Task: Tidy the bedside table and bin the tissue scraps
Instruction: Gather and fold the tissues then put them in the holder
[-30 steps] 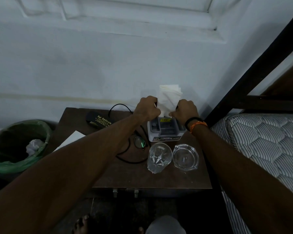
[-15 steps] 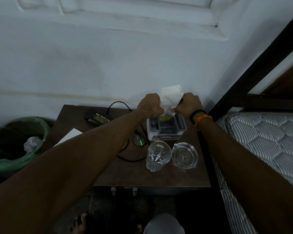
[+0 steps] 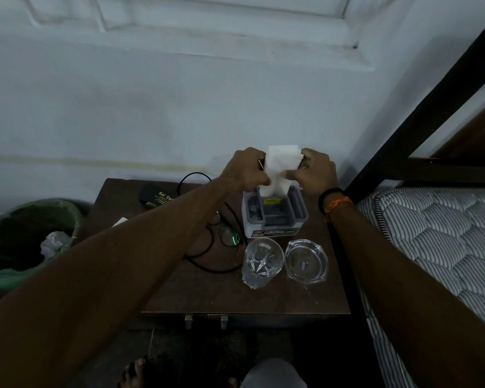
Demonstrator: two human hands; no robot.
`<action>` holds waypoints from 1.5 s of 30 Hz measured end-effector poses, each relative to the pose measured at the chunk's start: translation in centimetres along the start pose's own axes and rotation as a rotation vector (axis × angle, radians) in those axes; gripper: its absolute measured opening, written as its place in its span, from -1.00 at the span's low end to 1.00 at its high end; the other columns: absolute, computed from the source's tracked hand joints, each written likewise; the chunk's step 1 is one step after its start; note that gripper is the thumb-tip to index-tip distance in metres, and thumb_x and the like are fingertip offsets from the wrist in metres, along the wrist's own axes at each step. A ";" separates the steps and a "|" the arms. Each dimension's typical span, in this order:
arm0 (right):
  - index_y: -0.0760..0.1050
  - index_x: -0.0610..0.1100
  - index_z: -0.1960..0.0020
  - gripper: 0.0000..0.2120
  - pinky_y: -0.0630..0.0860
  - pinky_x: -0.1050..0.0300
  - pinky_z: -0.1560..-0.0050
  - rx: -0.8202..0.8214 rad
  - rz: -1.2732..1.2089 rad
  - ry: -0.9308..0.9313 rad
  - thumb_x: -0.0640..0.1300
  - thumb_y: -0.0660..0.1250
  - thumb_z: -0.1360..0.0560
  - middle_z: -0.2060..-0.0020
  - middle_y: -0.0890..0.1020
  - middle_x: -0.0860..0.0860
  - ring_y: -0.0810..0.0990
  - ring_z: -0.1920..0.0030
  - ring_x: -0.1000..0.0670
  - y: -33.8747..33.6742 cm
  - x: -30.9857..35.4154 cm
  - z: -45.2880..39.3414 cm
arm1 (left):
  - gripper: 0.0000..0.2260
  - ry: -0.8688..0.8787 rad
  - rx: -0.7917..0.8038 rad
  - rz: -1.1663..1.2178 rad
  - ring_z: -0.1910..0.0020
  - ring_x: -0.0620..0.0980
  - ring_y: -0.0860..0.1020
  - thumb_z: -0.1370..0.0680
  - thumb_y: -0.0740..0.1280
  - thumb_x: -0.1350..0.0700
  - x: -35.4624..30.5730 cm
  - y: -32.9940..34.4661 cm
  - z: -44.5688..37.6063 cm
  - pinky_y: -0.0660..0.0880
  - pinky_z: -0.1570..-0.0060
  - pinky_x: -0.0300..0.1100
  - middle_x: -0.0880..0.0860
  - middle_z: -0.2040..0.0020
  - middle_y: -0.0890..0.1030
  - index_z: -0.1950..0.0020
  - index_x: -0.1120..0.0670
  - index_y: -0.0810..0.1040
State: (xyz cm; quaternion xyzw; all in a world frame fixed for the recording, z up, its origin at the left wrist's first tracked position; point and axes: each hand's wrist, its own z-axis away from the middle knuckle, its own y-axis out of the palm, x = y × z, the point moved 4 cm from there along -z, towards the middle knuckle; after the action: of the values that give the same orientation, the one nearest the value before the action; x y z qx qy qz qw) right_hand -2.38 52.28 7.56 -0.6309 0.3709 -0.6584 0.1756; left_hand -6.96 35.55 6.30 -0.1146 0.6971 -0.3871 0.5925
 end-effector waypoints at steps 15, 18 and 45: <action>0.61 -0.03 0.16 -0.88 0.37 0.20 0.21 0.032 0.176 -0.067 -0.11 0.48 -0.31 0.27 0.64 -0.03 0.63 0.14 -0.13 0.7 -0.2 0.5 | -0.64 -0.090 0.042 -0.132 0.04 0.13 0.64 -0.31 0.52 0.19 1.0 2.2 0.1 0.57 0.13 -0.14 0.17 0.01 0.68 -0.09 0.22 0.64; 0.64 -0.12 0.11 -0.87 0.35 0.21 0.20 0.076 0.313 -0.092 -0.11 0.46 -0.37 0.19 0.69 -0.10 0.61 0.13 -0.13 1.6 0.1 0.9 | -0.62 -0.101 0.004 -0.105 0.02 0.13 0.63 -0.29 0.52 0.17 1.2 2.6 0.2 0.51 0.17 -0.15 0.17 0.00 0.66 -0.08 0.23 0.63; 0.53 -0.16 -0.22 -0.51 0.50 -0.06 0.02 -0.240 0.290 -0.381 -0.31 0.28 -0.28 -0.08 0.56 -0.14 0.48 -0.10 -0.20 1.9 9.5 4.2 | -0.89 -0.076 -0.224 0.059 0.25 -0.07 0.52 -0.45 0.34 0.19 4.9 -7.9 4.3 0.40 0.36 -0.41 -0.02 0.20 0.59 0.04 0.13 0.58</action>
State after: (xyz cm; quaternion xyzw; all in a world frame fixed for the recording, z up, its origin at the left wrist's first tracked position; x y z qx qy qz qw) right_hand -0.13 43.25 12.53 -0.7002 0.4928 -0.4471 0.2588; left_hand -6.72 25.45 8.01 -0.1741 0.7159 -0.2847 0.6132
